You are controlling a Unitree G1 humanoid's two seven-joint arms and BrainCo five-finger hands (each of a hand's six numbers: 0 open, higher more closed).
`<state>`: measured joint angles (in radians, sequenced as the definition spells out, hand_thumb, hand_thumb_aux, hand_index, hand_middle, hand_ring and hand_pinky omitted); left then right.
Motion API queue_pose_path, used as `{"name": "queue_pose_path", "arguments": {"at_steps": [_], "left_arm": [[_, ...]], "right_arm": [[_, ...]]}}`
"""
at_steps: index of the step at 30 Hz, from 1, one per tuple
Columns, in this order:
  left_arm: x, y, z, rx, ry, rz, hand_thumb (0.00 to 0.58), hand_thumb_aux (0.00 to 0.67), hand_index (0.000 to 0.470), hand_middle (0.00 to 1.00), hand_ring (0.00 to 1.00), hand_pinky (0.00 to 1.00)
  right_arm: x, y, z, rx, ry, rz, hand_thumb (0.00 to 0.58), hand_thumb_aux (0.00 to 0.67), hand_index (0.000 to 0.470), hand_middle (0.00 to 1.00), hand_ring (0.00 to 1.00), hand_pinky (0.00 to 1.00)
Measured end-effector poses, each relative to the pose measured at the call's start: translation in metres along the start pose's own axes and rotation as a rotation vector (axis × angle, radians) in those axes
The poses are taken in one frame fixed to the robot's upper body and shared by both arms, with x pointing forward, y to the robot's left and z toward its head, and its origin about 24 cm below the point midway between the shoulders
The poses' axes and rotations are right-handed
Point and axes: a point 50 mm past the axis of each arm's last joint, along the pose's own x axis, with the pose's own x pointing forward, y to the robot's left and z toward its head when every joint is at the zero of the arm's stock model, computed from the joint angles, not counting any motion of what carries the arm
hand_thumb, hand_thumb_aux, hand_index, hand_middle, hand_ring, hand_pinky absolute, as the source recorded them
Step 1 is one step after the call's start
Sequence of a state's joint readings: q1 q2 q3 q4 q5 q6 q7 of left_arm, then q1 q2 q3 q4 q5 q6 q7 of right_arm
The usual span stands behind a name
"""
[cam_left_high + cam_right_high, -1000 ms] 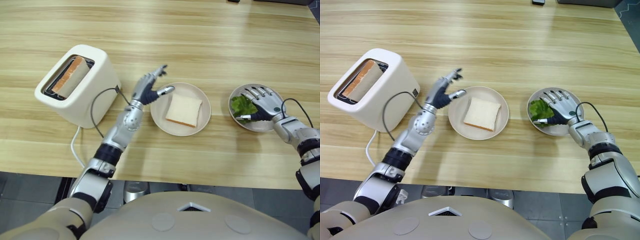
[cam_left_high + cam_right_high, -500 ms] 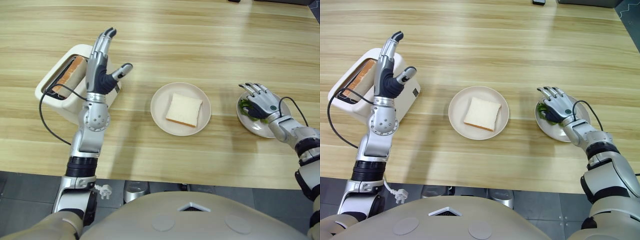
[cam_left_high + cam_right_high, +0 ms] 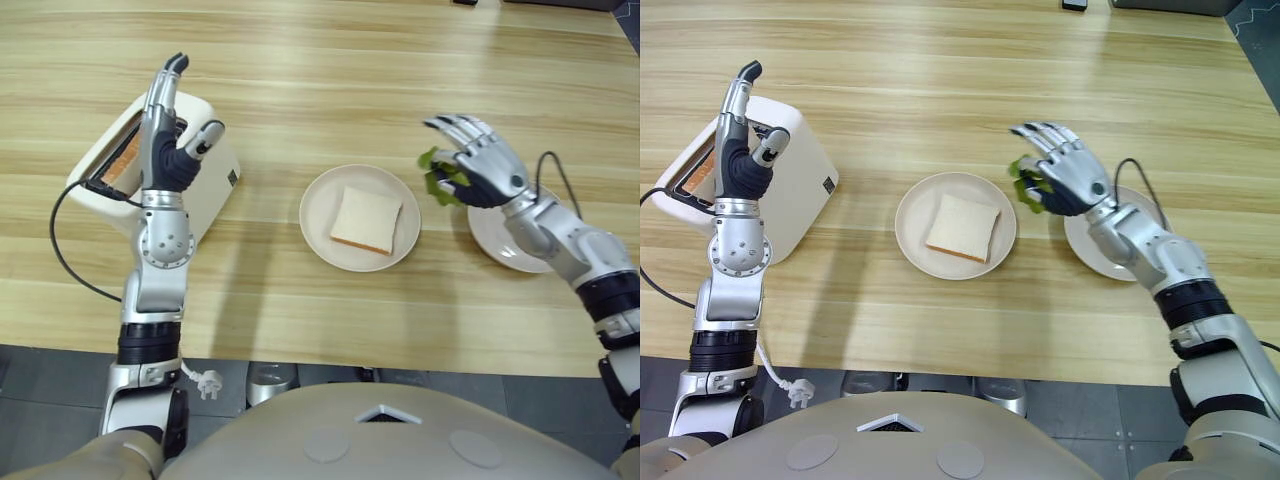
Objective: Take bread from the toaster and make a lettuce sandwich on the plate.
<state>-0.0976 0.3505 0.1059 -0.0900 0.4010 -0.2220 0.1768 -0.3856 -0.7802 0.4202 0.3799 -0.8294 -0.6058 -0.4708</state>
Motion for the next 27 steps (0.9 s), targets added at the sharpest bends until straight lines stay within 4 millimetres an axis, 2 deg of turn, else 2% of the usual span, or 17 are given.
{"name": "queue_pose_path", "arguments": {"at_steps": [4, 8, 14, 18, 19, 20, 21, 22, 25, 27], "left_arm": [[0.001, 0.014, -0.002, -0.002, 0.003, 0.035, 0.000, 0.000, 0.000, 0.00, 0.00, 0.00], [0.003, 0.029, 0.001, -0.010, -0.011, 0.076, 0.000, 0.000, 0.000, 0.00, 0.00, 0.00], [0.000, 0.044, 0.001, -0.013, -0.006, 0.108, 0.000, 0.000, 0.000, 0.00, 0.00, 0.00], [0.000, 0.044, 0.000, -0.023, -0.001, 0.099, 0.000, 0.000, 0.000, 0.00, 0.00, 0.00], [-0.001, 0.045, 0.000, -0.024, 0.001, 0.100, 0.000, 0.000, 0.000, 0.00, 0.00, 0.00], [-0.001, 0.046, -0.001, -0.020, 0.004, 0.104, 0.000, 0.000, 0.000, 0.00, 0.00, 0.00], [-0.001, 0.051, -0.002, 0.000, 0.005, 0.100, 0.000, 0.000, 0.000, 0.00, 0.00, 0.00], [0.000, 0.051, -0.002, 0.007, 0.003, 0.095, 0.000, 0.000, 0.000, 0.00, 0.00, 0.00], [-0.001, 0.061, -0.003, 0.106, -0.019, 0.021, 0.000, 0.000, 0.000, 0.00, 0.00, 0.00], [-0.004, 0.071, -0.006, 0.170, -0.010, -0.019, 0.000, 0.000, 0.000, 0.00, 0.00, 0.00]], "right_arm": [[0.016, 0.027, 0.035, 0.087, -0.125, 0.077, 0.580, 0.670, 0.460, 0.00, 0.00, 0.00], [0.027, 0.050, 0.060, 0.122, -0.231, 0.154, 0.580, 0.670, 0.460, 0.00, 0.00, 0.00], [0.030, 0.075, 0.072, 0.118, -0.287, 0.255, 0.580, 0.670, 0.460, 0.00, 0.00, 0.00], [0.029, 0.079, 0.071, 0.107, -0.292, 0.266, 0.580, 0.670, 0.460, 0.00, 0.00, 0.00], [0.029, 0.080, 0.070, 0.108, -0.287, 0.265, 0.539, 0.491, 0.337, 0.00, 0.00, 0.00], [0.028, 0.080, 0.069, 0.108, -0.285, 0.264, 0.234, 0.152, 0.105, 0.00, 0.00, 0.00], [0.028, 0.080, 0.068, 0.105, -0.279, 0.261, 0.234, 0.152, 0.105, 0.00, 0.00, 0.00], [0.028, 0.080, 0.068, 0.104, -0.278, 0.261, 0.000, 0.000, 0.000, 0.00, 0.00, 0.00], [0.029, 0.074, 0.064, 0.073, -0.272, 0.241, 0.000, 0.000, 0.000, 0.00, 0.00, 0.00], [0.030, 0.059, 0.059, 0.050, -0.262, 0.184, 0.000, 0.000, 0.000, 0.00, 0.00, 0.00]]}}
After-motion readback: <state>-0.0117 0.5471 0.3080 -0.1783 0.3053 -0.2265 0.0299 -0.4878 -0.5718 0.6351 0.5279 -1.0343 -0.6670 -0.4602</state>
